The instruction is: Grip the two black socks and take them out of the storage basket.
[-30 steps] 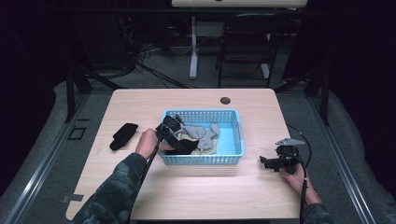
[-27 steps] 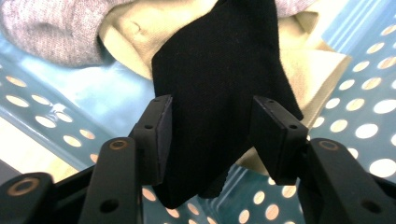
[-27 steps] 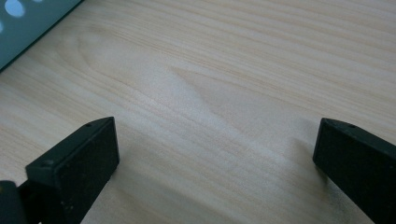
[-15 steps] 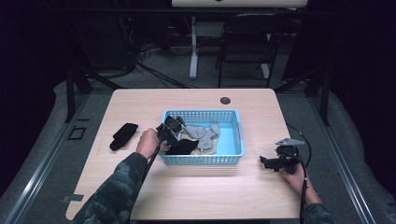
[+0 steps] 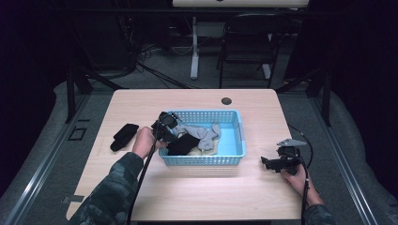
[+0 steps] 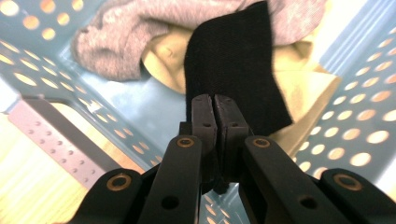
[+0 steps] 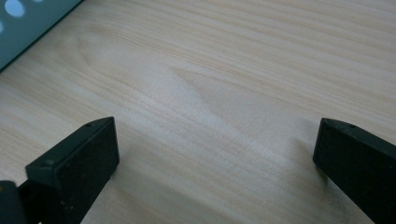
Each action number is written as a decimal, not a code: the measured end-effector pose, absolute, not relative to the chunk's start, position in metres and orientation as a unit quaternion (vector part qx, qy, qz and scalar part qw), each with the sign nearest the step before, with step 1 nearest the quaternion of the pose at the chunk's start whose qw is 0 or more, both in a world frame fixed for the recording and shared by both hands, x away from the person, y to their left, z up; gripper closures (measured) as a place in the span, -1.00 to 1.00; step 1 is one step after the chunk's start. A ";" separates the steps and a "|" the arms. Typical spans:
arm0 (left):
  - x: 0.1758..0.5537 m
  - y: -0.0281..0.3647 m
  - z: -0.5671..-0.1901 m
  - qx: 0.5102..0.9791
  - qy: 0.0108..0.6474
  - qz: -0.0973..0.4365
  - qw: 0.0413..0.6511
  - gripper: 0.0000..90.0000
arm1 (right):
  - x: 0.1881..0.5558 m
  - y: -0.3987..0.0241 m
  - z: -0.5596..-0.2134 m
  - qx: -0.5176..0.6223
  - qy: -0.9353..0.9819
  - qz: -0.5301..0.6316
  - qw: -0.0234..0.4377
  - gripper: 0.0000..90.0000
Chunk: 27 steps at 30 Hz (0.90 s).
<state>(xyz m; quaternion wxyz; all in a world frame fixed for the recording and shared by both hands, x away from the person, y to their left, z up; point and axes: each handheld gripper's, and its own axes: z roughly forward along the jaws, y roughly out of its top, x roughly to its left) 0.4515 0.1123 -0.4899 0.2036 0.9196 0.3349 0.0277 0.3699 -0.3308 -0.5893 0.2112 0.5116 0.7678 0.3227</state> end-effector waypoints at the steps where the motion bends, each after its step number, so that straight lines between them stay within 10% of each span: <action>1: 0.451 0.113 -0.487 0.918 0.335 0.032 0.209 0.95 | 0.370 -0.331 -0.589 0.511 0.769 0.323 0.210 -1.00; 27: 0.449 0.113 -0.414 0.909 0.312 0.061 0.270 0.96 | 0.370 -0.331 -0.589 0.511 0.768 0.323 0.211 -1.00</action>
